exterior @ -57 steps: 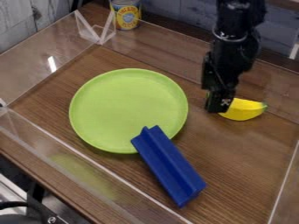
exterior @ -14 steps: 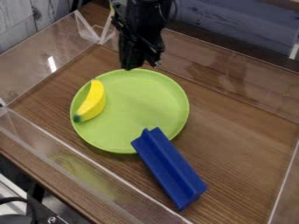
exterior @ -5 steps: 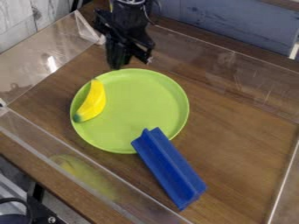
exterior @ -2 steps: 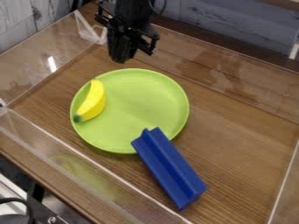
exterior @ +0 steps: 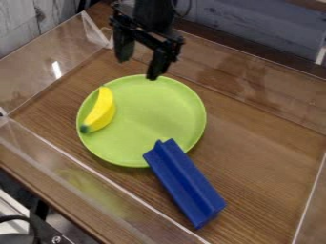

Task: Put the banana in the green plate

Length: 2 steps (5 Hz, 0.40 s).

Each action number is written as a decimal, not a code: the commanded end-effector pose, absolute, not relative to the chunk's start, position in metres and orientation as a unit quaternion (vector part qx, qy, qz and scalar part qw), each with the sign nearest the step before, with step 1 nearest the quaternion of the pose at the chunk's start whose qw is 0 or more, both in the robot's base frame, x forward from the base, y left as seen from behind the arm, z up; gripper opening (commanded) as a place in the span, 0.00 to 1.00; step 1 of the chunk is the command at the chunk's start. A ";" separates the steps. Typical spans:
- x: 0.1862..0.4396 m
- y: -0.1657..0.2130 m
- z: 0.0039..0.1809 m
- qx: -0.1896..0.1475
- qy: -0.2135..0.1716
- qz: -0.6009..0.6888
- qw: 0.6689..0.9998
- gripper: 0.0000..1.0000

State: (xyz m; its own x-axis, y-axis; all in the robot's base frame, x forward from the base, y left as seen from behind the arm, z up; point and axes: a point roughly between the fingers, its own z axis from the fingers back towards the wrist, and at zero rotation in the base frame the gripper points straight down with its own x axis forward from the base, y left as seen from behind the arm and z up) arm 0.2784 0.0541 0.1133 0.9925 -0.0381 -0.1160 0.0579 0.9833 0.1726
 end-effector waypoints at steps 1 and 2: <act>0.286 0.043 0.140 0.091 0.001 -0.017 0.996 1.00; 0.287 0.036 0.144 0.089 -0.012 -0.009 0.996 1.00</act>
State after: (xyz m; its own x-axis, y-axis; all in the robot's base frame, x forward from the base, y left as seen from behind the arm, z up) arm 0.2820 0.0368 0.1244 0.9986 -0.0135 -0.0514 0.0220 0.9853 0.1693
